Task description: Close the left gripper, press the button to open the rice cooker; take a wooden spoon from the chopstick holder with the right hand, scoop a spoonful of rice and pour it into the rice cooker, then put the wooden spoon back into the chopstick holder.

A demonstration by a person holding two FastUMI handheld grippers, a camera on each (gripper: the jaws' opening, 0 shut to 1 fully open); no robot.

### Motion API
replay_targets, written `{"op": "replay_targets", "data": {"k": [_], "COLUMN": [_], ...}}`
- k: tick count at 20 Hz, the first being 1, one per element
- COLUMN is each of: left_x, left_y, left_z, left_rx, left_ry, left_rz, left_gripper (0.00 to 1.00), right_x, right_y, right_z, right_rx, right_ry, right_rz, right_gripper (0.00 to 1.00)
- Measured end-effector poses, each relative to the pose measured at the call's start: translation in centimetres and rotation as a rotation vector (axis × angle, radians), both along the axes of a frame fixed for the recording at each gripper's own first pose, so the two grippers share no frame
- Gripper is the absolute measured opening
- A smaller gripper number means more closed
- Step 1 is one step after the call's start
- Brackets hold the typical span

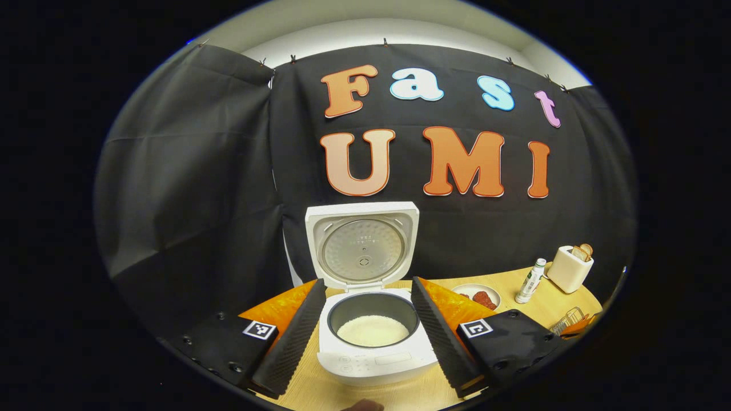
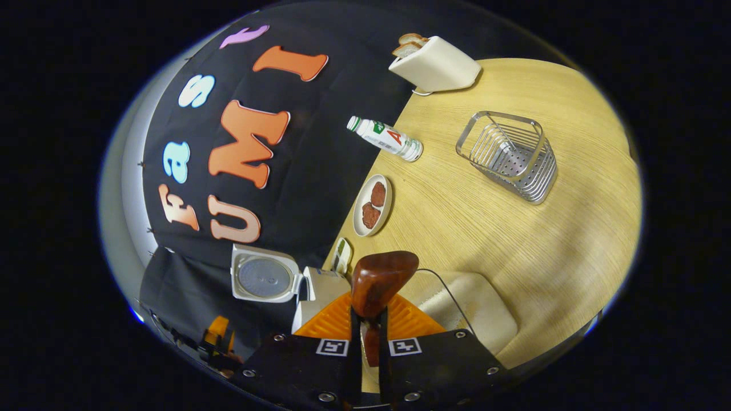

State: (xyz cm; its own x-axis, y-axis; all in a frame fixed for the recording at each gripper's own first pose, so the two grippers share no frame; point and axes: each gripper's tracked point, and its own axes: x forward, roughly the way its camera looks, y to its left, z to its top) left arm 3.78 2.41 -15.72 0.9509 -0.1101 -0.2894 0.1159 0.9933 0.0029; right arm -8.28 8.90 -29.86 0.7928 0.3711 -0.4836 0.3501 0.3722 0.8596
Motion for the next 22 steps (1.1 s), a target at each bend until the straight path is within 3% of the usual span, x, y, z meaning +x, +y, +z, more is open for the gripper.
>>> {"op": "replay_targets", "data": {"k": [5, 10, 22], "left_x": [0.5, 0.9, 0.5], "left_y": [0.1, 1.8, 10.4], "left_z": [-0.1, -0.1, -0.2], "left_rx": [-0.005, -0.010, 0.004], "left_ry": [-0.005, -0.019, -0.041], "left_rz": [-0.005, 0.018, 0.168], "left_gripper": [1.00, 1.00, 1.00], "right_x": [2.4, 4.8, 14.4], "right_y": [-1.2, 0.6, 13.1], "right_z": [3.9, 6.2, 11.6], "right_rx": [0.137, 0.289, 0.342], "right_ry": [-0.049, -0.027, -0.062], "right_rz": [-0.104, -0.104, 0.090], "right_gripper": [0.11, 0.12, 0.11]}}
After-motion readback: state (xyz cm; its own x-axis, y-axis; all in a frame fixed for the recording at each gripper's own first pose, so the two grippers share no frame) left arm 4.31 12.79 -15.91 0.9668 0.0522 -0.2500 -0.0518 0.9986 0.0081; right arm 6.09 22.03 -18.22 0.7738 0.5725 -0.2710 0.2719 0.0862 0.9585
